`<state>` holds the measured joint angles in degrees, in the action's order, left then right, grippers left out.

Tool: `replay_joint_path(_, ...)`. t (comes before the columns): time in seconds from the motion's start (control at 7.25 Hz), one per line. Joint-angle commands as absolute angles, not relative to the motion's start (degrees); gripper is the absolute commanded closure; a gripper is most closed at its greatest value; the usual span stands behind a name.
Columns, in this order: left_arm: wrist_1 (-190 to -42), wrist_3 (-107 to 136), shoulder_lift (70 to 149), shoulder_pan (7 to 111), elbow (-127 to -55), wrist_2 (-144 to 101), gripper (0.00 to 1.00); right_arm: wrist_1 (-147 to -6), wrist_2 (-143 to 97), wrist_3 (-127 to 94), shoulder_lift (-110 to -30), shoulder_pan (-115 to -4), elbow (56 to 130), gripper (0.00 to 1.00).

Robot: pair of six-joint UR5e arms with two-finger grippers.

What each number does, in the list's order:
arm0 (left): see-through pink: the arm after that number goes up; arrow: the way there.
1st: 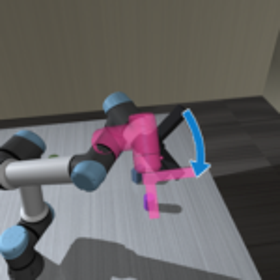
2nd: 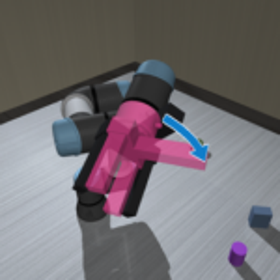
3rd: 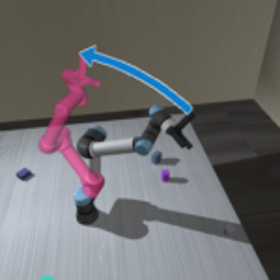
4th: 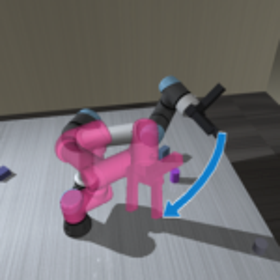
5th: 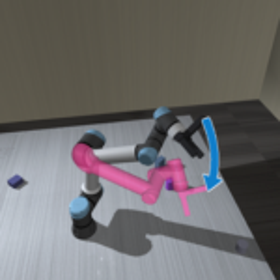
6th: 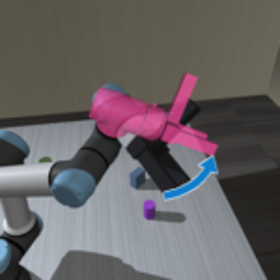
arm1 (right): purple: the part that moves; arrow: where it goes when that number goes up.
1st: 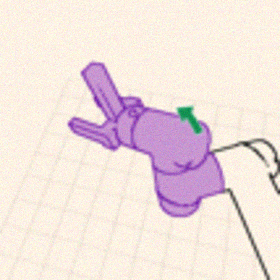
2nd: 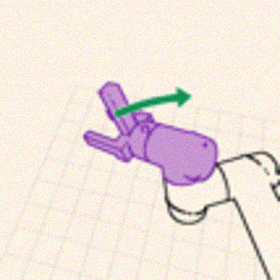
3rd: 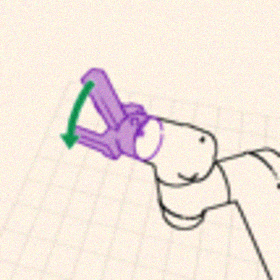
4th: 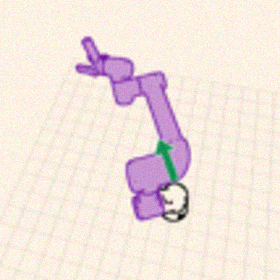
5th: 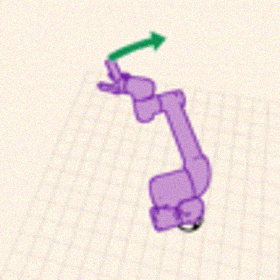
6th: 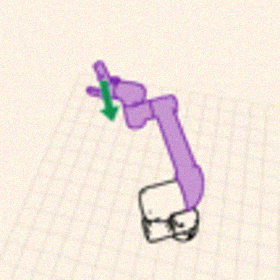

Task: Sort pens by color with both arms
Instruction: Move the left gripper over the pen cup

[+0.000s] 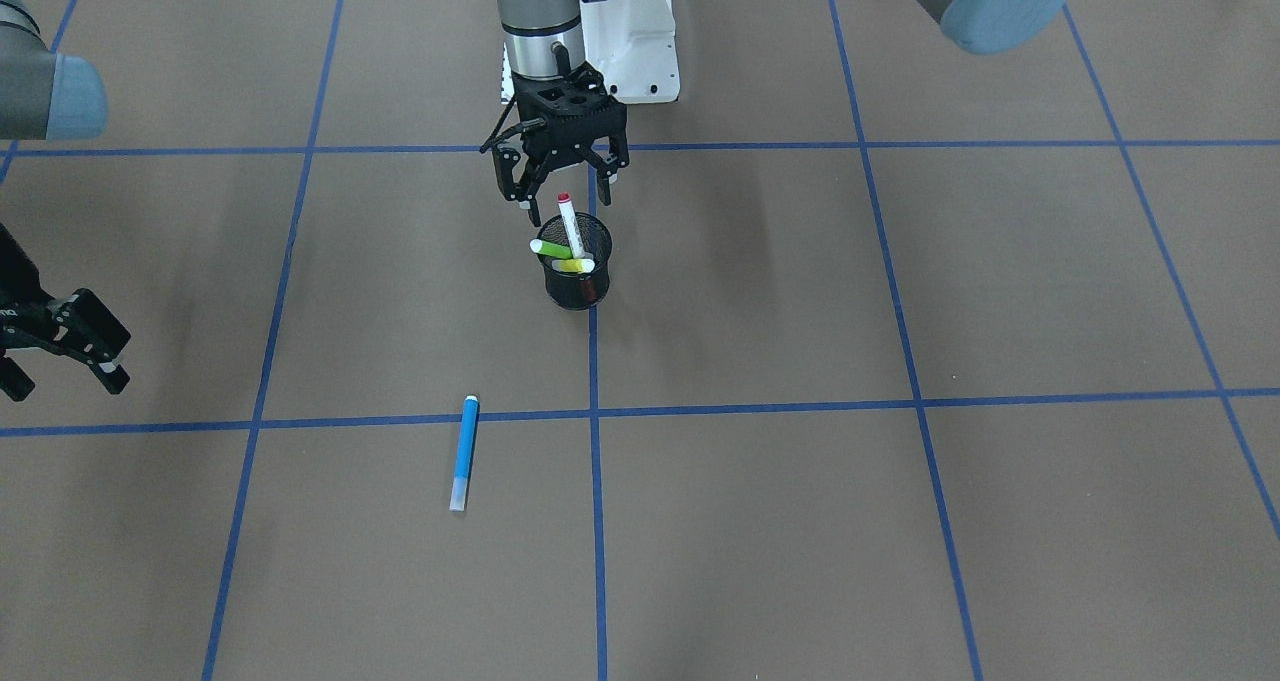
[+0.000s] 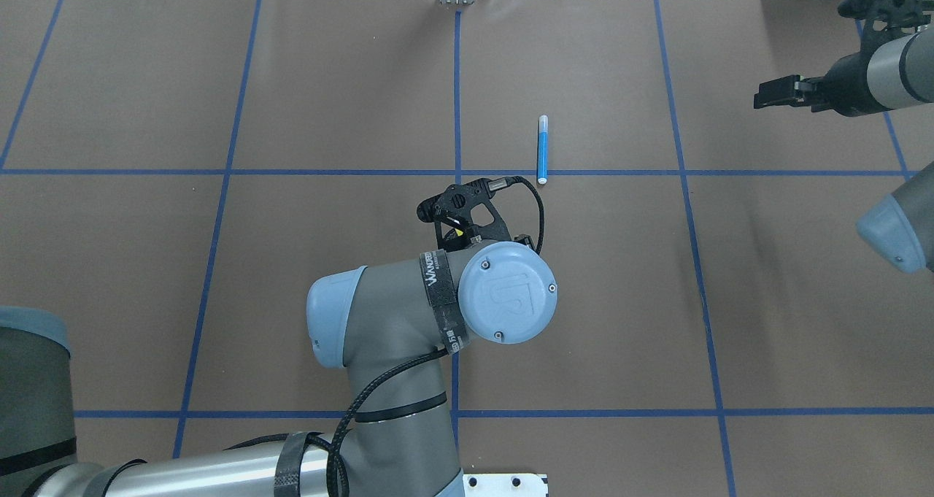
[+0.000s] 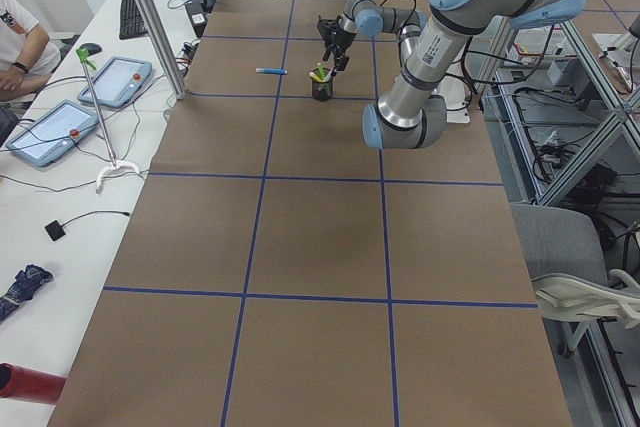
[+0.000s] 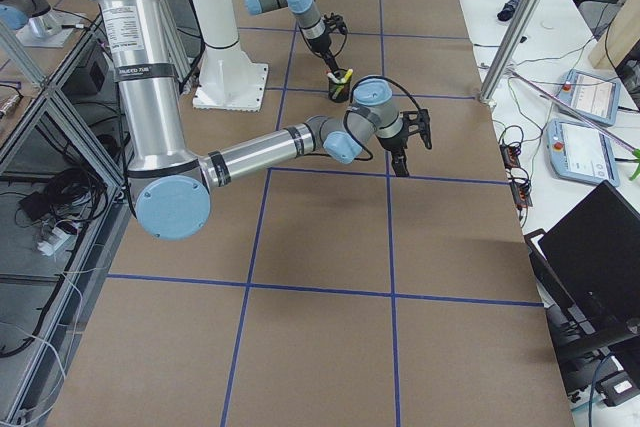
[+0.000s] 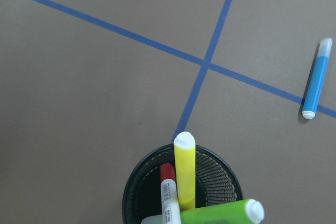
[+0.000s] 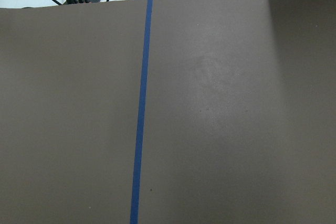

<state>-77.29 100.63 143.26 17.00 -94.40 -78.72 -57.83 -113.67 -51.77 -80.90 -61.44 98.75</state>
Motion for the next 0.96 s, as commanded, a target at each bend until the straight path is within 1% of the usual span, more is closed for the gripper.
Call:
replay_joint_path(0.0, -77.26, 100.63, 143.26, 16.79, -94.39, -78.75, 0.2, -57.75, -113.64, -51.77, -80.95, -61.52, 98.61, 0.0)
replay_joint_path(0.14, -77.26, 100.63, 143.26, 16.7, -94.39, -78.75, 0.31, -57.74, -113.64, -51.77, -80.95, -61.52, 98.61, 0.0)
replay_joint_path(0.28, -77.26, 100.63, 143.26, 16.44, -94.39, -78.84, 0.36, -57.74, -113.64, -51.77, -80.95, -61.52, 98.61, 0.0)
replay_joint_path(0.83, -77.17, 100.63, 143.17, 15.82, -94.39, -78.84, 0.36, -57.74, -113.64, -51.77, -80.95, -61.61, 98.7, 0.0)
